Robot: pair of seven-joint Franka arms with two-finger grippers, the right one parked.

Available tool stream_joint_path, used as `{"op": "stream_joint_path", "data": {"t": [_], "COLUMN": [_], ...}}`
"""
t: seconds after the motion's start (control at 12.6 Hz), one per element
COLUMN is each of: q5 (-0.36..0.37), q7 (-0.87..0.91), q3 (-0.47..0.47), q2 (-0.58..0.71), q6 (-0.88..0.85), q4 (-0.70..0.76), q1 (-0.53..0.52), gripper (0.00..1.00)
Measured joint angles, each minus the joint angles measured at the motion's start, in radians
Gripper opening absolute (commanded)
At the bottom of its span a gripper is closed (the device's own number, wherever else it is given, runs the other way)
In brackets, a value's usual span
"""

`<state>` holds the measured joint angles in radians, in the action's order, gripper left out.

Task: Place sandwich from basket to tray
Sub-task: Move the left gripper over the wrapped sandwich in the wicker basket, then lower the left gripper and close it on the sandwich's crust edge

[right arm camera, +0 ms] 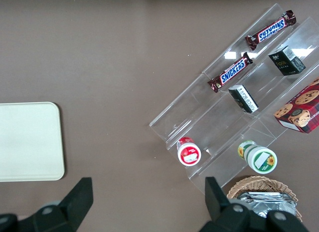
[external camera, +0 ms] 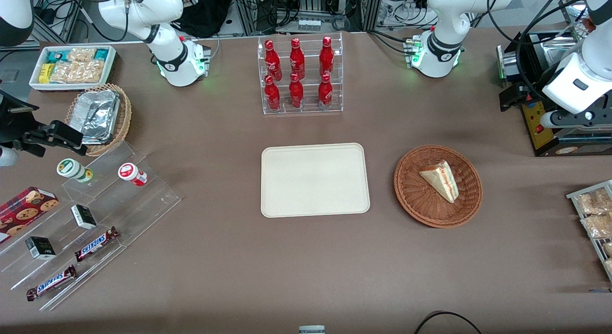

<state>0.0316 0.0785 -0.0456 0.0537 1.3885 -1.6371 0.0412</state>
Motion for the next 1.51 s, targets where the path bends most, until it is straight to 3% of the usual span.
{"op": "stream_joint_path", "data": {"t": [0.4, 0.96, 1.19, 1.51], "q5": [0.001, 0.002, 0.002, 0.002], "q7": [-0.001, 0.012, 0.092, 0.263], "q3": [-0.001, -0.013, -0.028, -0.037], "q2": [-0.018, -0.035, -0.039, -0.067], "q6": [0.077, 0.501, 0.698, 0.804], "q4": [-0.102, -0.438, -0.561, -0.608], "q1": [0.000, 0.001, 0.002, 0.021], "gripper": [1.00, 1.00, 1.00, 1.00]}}
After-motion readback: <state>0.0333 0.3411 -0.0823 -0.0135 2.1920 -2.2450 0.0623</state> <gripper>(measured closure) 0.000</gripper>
